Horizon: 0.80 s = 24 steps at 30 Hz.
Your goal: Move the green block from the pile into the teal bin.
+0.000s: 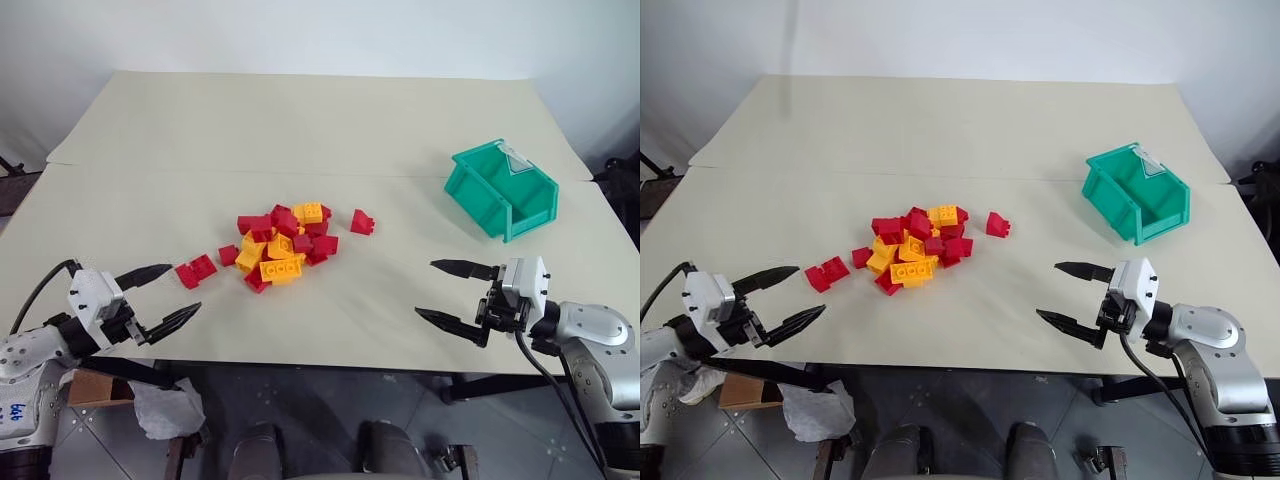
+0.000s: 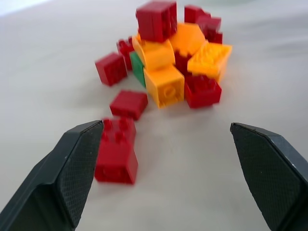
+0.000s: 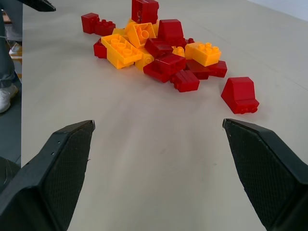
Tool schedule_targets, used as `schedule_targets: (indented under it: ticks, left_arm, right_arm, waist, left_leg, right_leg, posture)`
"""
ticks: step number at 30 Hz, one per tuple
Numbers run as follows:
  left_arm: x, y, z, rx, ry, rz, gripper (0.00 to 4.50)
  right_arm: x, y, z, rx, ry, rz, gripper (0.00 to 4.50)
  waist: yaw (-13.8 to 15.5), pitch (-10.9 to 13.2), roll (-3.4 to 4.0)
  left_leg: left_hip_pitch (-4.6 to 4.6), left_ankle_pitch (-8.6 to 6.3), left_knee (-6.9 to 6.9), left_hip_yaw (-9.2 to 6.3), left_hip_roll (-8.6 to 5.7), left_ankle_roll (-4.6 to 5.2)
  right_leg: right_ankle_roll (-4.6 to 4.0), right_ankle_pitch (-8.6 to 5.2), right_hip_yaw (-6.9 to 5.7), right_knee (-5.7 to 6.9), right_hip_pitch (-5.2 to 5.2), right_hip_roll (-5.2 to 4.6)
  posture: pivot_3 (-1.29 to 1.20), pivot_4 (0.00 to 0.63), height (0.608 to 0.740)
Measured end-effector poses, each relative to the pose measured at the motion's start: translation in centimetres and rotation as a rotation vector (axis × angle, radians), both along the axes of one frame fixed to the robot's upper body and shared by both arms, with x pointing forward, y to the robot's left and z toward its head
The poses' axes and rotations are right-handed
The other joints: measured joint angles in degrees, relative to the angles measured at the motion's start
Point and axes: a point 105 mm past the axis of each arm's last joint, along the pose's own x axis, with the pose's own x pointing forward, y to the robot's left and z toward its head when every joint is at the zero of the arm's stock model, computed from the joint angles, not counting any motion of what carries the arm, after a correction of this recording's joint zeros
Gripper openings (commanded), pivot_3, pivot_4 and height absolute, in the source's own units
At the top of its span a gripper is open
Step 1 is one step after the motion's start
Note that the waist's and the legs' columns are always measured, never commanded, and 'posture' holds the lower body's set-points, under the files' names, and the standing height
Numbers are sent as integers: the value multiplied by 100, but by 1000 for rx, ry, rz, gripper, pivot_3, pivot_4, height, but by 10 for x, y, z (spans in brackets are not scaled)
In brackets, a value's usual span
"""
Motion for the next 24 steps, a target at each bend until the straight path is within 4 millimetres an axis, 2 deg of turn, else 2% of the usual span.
schedule_targets:
  ticks: [6,10,14,16,20,22,24]
  left_arm:
    - [4,-6,3,-21,-1,-10,4500]
    - [1,-2,-2,-89,12,19,4500]
    - [-5,26,-10,-135,21,164,4500]
    - [-15,42,-22,-147,57,236,4500]
    - [-35,62,-39,-164,120,325,4500]
    - [-37,62,-37,-195,124,321,4084]
    - [-37,53,-29,-225,114,266,3622]
  right_arm:
    - [-2,-1,-6,13,19,-12,4467]
    - [2,13,2,68,-7,2,4467]
    - [4,43,19,126,-55,78,4467]
    - [5,56,25,143,-66,111,4467]
    - [5,67,26,135,-56,142,4467]
    - [6,67,26,135,-53,140,4500]
    - [5,67,26,133,-54,142,4500]
  waist:
    - [-24,0,0]
    - [-40,0,0]
    - [-72,0,0]
    - [-91,-1,-3]
    - [-98,-2,-7]
    - [-55,-2,-7]
    - [-22,-4,-10]
  left_leg:
    - [3,1,0,1,1,-1]
    - [3,1,2,1,3,-2]
    - [4,1,1,0,4,-2]
    - [2,0,0,1,3,-1]
    - [1,-1,0,-2,3,-1]
    - [1,-2,2,-3,3,-1]
    - [1,-2,3,-2,3,-1]
  right_leg:
    - [0,0,0,4,-1,0]
    - [0,0,0,9,-2,0]
    - [0,0,0,9,-3,1]
    - [0,0,0,7,-3,1]
    - [-1,0,-2,7,-3,1]
    - [0,0,-2,6,-1,1]
    - [-1,0,-2,5,-1,1]
  posture:
    - [0,150,740]
    - [0,150,740]
    - [0,150,740]
    - [0,150,740]
    - [0,150,740]
    - [0,150,740]
    - [0,150,740]
